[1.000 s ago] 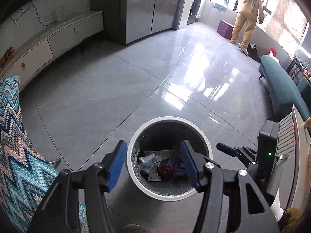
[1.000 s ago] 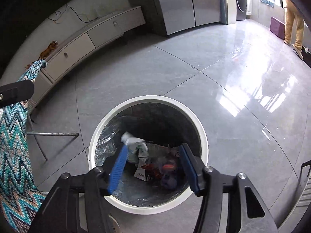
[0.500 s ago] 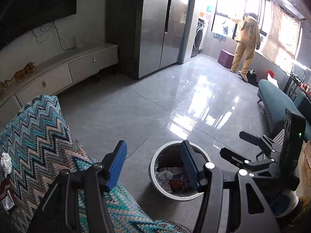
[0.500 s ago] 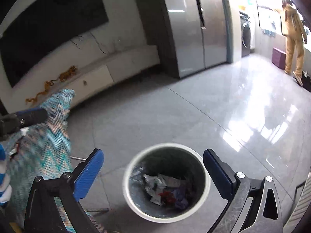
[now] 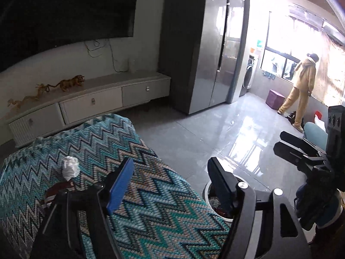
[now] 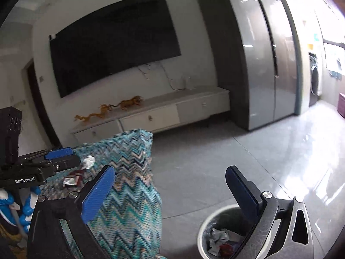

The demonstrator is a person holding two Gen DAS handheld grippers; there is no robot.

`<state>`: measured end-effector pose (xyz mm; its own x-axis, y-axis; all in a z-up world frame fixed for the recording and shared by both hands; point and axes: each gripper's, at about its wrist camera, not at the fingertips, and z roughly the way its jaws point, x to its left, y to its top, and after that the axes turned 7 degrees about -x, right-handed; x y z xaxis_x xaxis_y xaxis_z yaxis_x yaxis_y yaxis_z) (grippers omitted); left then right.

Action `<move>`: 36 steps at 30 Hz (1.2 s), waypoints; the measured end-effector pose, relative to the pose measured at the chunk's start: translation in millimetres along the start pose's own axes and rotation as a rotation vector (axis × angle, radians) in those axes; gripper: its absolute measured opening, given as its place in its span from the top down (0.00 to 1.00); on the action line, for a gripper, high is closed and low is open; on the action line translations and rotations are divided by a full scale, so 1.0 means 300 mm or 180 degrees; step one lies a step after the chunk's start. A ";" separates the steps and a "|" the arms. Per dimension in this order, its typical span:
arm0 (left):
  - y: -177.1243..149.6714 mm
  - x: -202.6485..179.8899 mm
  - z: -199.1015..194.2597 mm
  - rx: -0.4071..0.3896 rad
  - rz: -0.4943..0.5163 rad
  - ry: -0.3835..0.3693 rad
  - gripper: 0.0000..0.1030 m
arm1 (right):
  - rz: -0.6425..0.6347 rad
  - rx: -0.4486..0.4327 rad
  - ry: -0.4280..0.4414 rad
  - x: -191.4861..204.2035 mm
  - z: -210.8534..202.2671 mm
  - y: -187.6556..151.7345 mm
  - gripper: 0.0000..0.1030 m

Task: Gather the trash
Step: 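Move both grippers back over the remaining trash on the blanket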

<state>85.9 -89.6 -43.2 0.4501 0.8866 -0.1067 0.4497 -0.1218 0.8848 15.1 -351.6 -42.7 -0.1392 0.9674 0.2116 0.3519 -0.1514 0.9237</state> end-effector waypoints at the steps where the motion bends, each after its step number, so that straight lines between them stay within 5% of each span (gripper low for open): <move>1: -0.002 0.032 -0.023 -0.0033 -0.0040 0.0060 0.32 | -0.0051 -0.0001 0.0031 0.035 0.009 0.008 0.00; 10: -0.050 0.307 -0.239 -0.0293 -0.0315 0.0637 0.32 | -0.0352 0.0040 0.0378 0.306 0.069 0.052 0.00; 18: -0.102 0.422 -0.397 -0.0350 -0.0337 0.0896 0.28 | -0.0497 -0.0039 0.0626 0.484 0.098 0.083 0.00; 33: -0.140 0.499 -0.453 -0.0319 -0.0517 0.1116 0.26 | -0.0570 -0.0024 0.0809 0.575 0.158 0.094 0.00; 36: -0.144 0.522 -0.440 -0.0265 -0.0575 0.1194 0.19 | -0.0553 -0.0018 0.0842 0.567 0.170 0.091 0.00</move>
<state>35.1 113.6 -38.1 0.0510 0.9932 -0.1045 0.4248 0.0732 0.9023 48.1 -180.7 2.4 -0.4331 0.8926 0.1255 0.2967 0.0097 0.9549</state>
